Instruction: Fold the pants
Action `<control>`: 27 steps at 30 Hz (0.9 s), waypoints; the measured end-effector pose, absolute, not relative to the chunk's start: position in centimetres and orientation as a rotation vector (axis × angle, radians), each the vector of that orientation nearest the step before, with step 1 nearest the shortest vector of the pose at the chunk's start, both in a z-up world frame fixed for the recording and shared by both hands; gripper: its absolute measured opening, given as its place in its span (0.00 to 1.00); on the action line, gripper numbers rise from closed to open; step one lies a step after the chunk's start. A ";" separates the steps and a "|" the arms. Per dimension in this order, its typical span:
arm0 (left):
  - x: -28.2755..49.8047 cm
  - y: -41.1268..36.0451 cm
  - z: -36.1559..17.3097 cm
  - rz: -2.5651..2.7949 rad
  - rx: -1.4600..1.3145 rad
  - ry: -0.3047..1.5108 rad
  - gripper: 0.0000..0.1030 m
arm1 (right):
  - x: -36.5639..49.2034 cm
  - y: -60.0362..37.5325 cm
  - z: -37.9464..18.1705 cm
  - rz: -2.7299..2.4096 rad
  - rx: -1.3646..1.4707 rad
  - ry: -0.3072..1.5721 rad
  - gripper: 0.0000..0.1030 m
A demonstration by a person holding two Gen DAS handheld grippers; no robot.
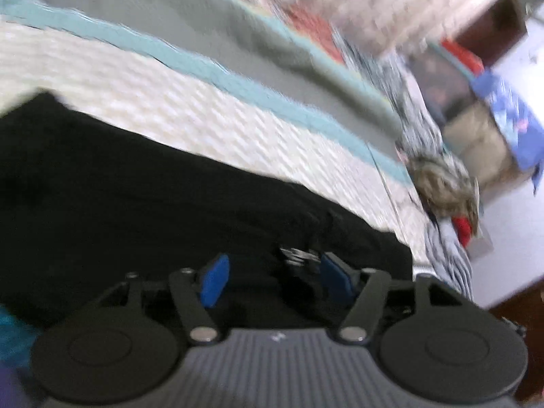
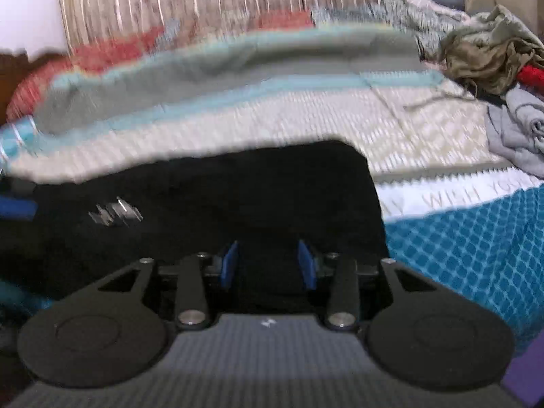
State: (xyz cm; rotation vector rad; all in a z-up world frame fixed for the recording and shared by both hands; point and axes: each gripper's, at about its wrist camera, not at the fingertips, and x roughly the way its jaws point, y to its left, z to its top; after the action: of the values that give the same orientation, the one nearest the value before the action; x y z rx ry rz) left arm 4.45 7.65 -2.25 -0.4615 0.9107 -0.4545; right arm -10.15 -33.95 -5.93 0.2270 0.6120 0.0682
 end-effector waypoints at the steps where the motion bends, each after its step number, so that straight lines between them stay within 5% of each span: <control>1: 3.6 9.5 -2.2 -0.415 -0.478 0.888 0.67 | -10.1 -33.7 -5.5 0.085 0.231 0.595 0.41; 8: 0.2 20.1 -4.3 -0.115 -0.679 0.827 0.78 | -8.0 -29.2 -4.5 0.256 0.261 0.616 0.41; 18: 3.2 24.5 -8.0 -0.013 -0.828 0.807 1.00 | -5.4 -24.8 -7.2 0.286 0.245 0.818 0.45; 25: 6.1 25.7 -10.1 -0.021 -0.931 0.821 0.98 | -5.6 -24.8 -7.5 0.275 0.274 0.828 0.45; 26: 6.3 25.7 -10.1 -0.021 -0.936 0.806 0.94 | -5.6 -24.7 -7.5 0.274 0.268 0.828 0.45; 27: 6.4 25.6 -9.9 -0.020 -0.927 0.794 0.68 | -5.8 -24.6 -7.4 0.274 0.263 0.829 0.45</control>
State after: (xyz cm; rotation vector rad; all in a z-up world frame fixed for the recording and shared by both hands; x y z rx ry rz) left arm 6.36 25.59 -9.92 -0.9268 0.7939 -0.0198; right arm -5.78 -24.57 -7.45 0.2626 0.8288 0.2744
